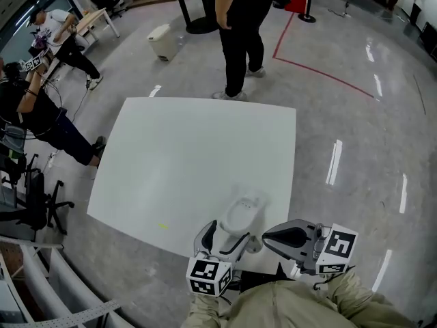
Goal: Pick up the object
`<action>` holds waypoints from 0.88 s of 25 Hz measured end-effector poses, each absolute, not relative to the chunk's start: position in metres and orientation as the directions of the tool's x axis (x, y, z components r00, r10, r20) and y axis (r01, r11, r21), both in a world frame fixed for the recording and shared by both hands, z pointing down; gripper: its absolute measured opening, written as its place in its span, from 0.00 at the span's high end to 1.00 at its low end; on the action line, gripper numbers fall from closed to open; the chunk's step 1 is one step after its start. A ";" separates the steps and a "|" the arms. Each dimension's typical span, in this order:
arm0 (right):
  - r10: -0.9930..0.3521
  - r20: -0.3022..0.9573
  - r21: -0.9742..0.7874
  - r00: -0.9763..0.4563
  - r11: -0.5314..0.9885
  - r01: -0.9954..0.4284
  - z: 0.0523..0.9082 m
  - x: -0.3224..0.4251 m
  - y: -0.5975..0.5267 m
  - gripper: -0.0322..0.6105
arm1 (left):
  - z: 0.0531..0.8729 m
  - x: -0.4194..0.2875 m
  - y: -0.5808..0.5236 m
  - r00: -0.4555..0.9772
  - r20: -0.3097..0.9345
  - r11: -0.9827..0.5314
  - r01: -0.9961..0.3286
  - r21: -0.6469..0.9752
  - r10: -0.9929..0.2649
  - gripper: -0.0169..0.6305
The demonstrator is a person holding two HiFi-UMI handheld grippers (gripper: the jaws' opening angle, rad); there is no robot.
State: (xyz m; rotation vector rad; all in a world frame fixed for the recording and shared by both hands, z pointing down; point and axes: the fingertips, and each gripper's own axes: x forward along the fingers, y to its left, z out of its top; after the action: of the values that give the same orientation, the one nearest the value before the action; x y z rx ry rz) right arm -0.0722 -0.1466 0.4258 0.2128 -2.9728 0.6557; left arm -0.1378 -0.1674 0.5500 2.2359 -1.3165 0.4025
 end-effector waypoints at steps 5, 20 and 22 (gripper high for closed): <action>-0.113 0.116 -0.435 -0.987 0.887 -0.153 0.432 -0.075 -0.158 0.95 | 0.597 -0.132 -0.190 0.465 0.583 -0.427 -0.879 0.214 -0.666 0.23; -0.127 0.111 -0.458 -0.986 0.874 -0.164 0.433 -0.068 -0.179 0.95 | 0.617 -0.116 -0.200 0.472 0.635 -0.466 -0.863 0.193 -0.612 0.17; -0.128 0.108 -0.453 -0.986 0.876 -0.163 0.430 -0.065 -0.179 0.95 | 0.602 -0.118 -0.203 0.478 0.590 -0.433 -0.872 0.230 -0.650 0.17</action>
State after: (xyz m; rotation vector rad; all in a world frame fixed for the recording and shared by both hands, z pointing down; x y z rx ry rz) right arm -0.0650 -0.1786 0.4302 0.2310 -2.9707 0.7274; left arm -0.1180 -0.2032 0.6016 2.2186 -1.2575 0.5757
